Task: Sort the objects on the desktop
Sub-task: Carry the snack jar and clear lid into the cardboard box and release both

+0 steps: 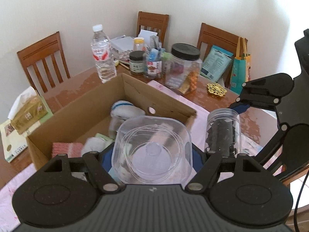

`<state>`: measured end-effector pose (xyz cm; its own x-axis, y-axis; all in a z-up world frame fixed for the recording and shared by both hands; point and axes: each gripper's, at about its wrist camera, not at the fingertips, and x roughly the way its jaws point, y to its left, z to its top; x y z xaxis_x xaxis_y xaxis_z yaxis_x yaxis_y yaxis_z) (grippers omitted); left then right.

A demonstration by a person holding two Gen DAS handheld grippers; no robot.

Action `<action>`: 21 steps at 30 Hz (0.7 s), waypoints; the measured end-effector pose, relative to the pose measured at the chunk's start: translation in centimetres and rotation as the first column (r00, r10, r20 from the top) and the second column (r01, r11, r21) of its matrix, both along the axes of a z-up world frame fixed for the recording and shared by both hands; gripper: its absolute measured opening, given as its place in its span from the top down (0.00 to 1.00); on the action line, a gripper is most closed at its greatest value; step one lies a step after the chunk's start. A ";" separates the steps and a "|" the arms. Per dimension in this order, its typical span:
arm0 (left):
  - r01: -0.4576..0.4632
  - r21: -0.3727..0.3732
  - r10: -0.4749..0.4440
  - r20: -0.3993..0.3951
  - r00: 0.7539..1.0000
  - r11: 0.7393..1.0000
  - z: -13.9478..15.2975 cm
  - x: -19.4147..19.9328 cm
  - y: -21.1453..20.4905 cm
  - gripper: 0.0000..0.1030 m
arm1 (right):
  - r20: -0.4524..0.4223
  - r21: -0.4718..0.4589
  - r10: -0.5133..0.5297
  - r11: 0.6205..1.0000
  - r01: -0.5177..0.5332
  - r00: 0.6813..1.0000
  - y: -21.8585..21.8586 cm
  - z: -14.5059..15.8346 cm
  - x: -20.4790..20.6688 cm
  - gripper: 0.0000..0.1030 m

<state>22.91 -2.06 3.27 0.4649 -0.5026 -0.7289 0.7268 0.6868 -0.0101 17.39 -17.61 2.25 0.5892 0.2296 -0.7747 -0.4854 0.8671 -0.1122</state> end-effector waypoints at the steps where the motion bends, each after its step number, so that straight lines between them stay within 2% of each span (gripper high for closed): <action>1: -0.001 0.005 0.001 0.004 1.000 1.000 0.1 0.3 0.1 0.27 | 0.003 0.003 0.001 1.000 -0.001 1.000 0.1 0.1 0.3 0.23; 21: -0.030 -0.022 0.031 0.024 0.999 0.999 -0.3 8.4 3.3 0.27 | 0.033 -0.017 0.028 0.999 -0.027 0.999 4.9 1.3 5.9 0.23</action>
